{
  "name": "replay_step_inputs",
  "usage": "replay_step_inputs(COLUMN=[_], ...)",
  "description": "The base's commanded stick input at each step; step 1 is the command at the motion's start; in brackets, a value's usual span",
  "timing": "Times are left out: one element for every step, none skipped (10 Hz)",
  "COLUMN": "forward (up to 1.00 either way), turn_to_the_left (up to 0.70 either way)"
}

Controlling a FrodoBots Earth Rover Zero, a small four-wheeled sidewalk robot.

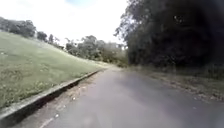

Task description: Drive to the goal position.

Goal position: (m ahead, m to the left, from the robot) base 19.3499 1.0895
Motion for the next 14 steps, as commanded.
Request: replay_step_inputs(forward=[1.00,1.00,1.00,1.00,1.00,1.00,1.00,1.00,1.00,1.00,1.00,1.00,1.00,1.00], turn_to_the_left=[0.00,0.00,0.00,0.00,0.00,0.00,0.00,0.00,0.00,0.00,0.00,0.00,0.00,0.00])
